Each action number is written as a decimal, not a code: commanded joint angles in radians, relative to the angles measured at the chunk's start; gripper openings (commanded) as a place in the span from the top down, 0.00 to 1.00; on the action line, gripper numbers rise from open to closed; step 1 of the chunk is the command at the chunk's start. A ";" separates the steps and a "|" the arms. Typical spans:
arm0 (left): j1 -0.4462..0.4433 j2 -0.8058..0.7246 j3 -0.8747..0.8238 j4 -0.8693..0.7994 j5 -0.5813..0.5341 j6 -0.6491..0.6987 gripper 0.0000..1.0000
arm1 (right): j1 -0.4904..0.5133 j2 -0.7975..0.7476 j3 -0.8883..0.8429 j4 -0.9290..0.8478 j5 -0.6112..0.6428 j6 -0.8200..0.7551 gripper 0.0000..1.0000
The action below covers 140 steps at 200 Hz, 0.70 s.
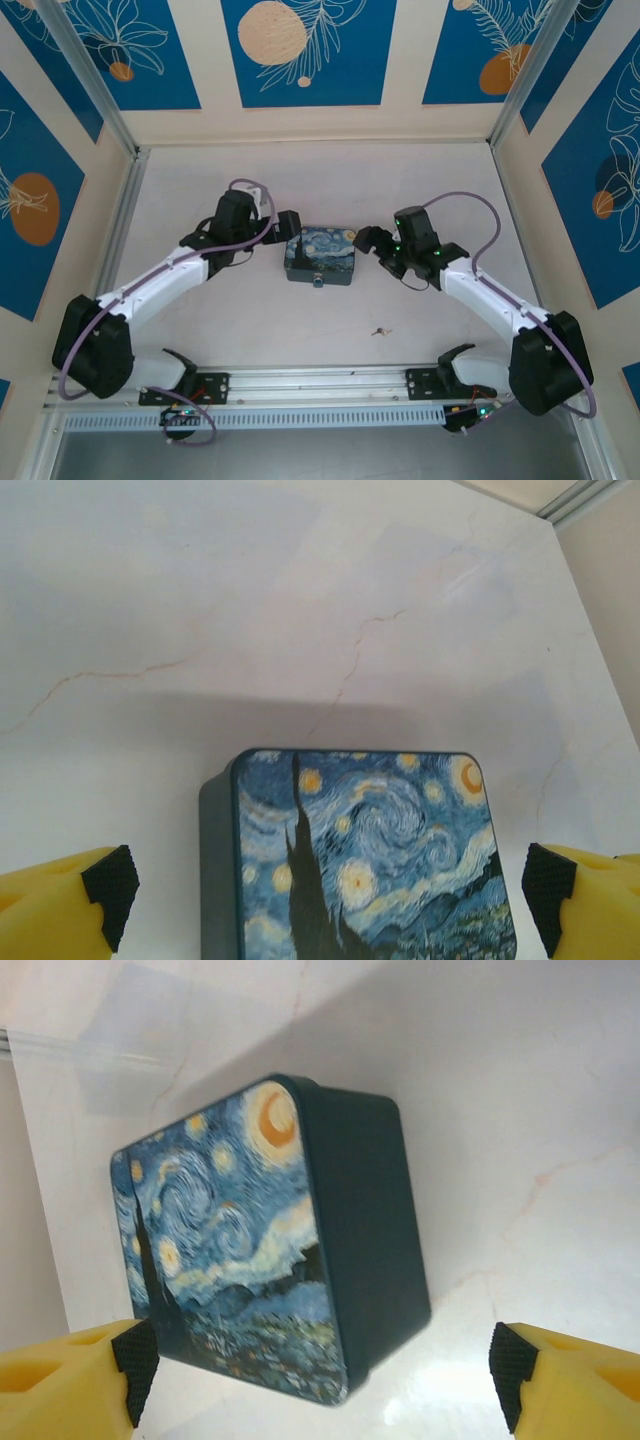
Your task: Unlock a padlock with a key
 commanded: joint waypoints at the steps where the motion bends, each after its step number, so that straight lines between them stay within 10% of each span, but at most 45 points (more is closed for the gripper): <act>1: 0.010 -0.060 -0.063 -0.084 0.000 -0.004 0.00 | -0.002 -0.055 -0.054 -0.085 -0.014 -0.046 0.13; 140: -0.027 -0.215 -0.310 0.000 0.079 -0.132 0.00 | 0.237 -0.206 -0.181 -0.280 0.083 0.050 0.18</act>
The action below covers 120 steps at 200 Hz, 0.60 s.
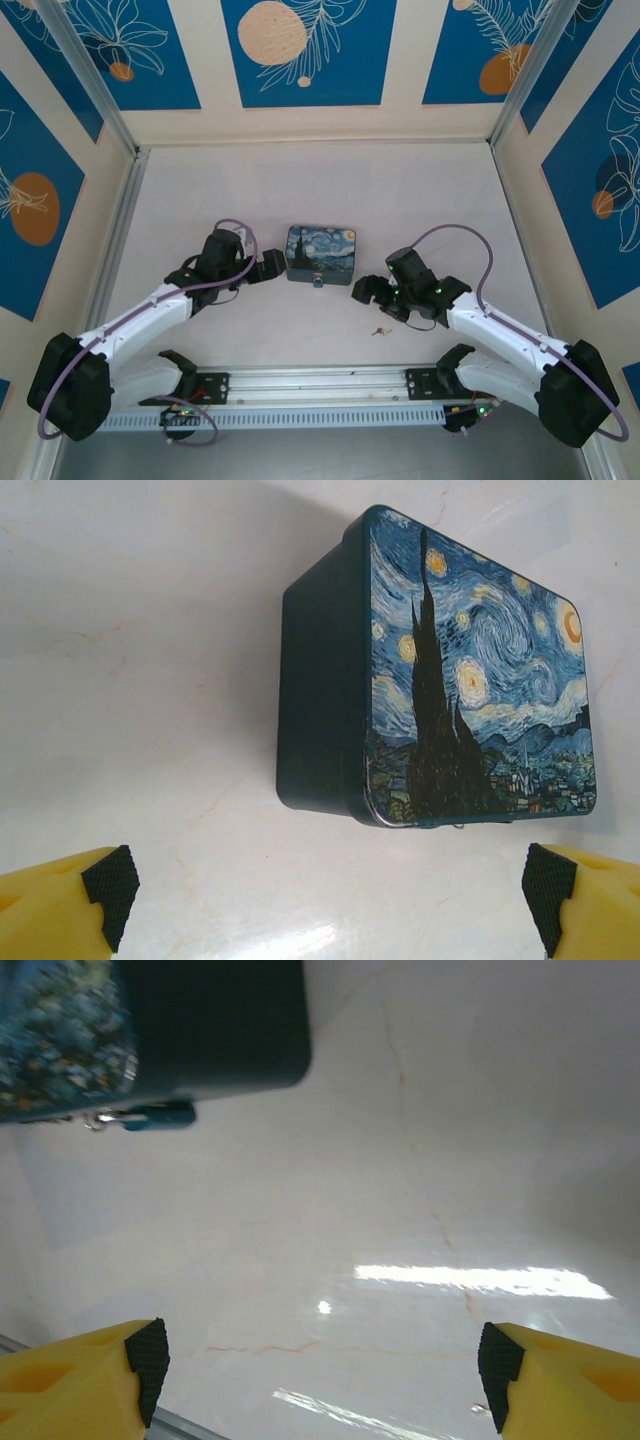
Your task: Unlock a padlock with a key
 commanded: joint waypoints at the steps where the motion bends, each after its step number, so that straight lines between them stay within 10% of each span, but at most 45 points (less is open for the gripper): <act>1: -0.019 -0.001 -0.008 0.022 0.034 -0.023 0.00 | 0.030 -0.008 0.024 -0.129 0.064 0.020 0.18; 120: -0.105 0.053 0.010 0.046 0.029 -0.053 0.00 | 0.158 0.087 0.060 -0.259 0.194 -0.088 0.38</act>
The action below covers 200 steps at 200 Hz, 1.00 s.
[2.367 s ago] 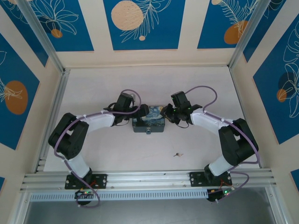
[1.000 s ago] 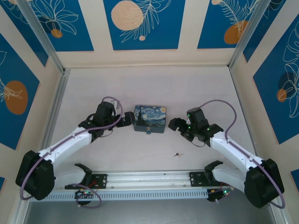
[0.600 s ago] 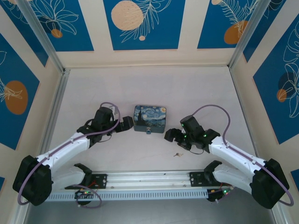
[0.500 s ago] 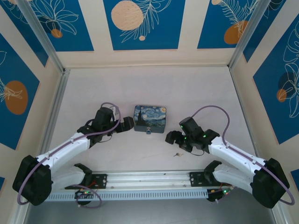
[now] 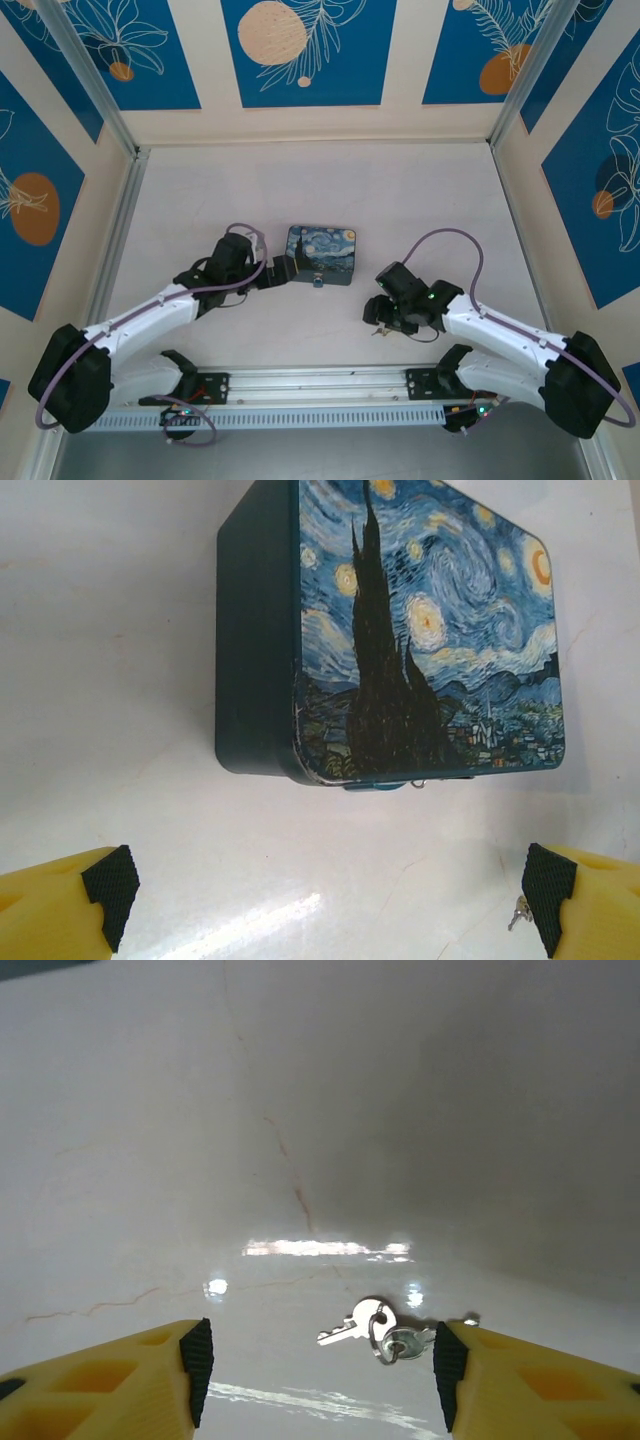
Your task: Unlock a padlock with a key
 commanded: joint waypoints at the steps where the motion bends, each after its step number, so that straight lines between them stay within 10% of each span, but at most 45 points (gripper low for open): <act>1: -0.014 0.011 0.011 0.017 0.011 -0.007 0.00 | 0.028 0.041 0.056 -0.066 0.044 -0.050 0.38; 126: -0.016 0.046 0.035 0.005 0.023 0.019 0.00 | 0.111 0.186 0.111 -0.117 0.085 -0.112 0.32; 200: -0.017 0.073 0.045 0.010 0.029 0.022 0.00 | 0.122 0.240 0.117 -0.032 -0.005 -0.163 0.53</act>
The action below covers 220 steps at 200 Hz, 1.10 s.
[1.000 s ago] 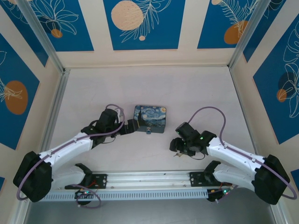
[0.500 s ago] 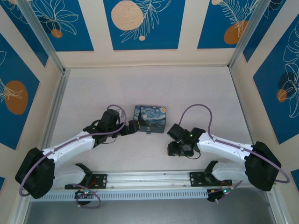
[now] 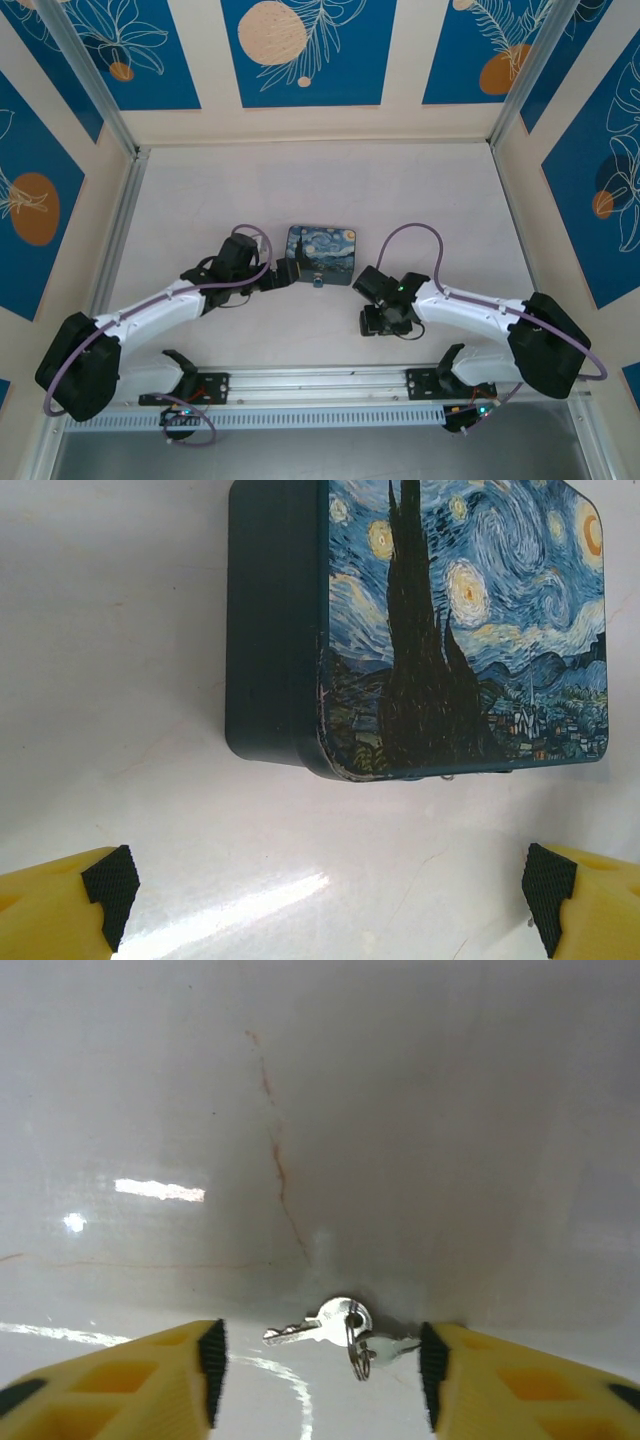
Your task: Unlock a padlock with a key
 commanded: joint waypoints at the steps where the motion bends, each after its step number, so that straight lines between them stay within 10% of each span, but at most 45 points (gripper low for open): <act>1: -0.009 0.012 0.036 0.010 0.020 0.024 0.00 | 0.017 0.010 0.024 0.027 -0.064 -0.017 0.53; 45: -0.009 0.025 0.041 0.014 0.023 0.024 0.00 | 0.072 -0.005 0.039 0.071 -0.139 0.018 0.60; 139: -0.011 0.027 0.038 0.024 0.020 0.023 0.00 | 0.100 -0.129 0.012 -0.021 -0.061 0.248 0.35; 220: -0.011 0.053 0.056 0.028 0.028 0.027 0.00 | 0.108 -0.145 -0.067 0.079 -0.126 0.354 0.33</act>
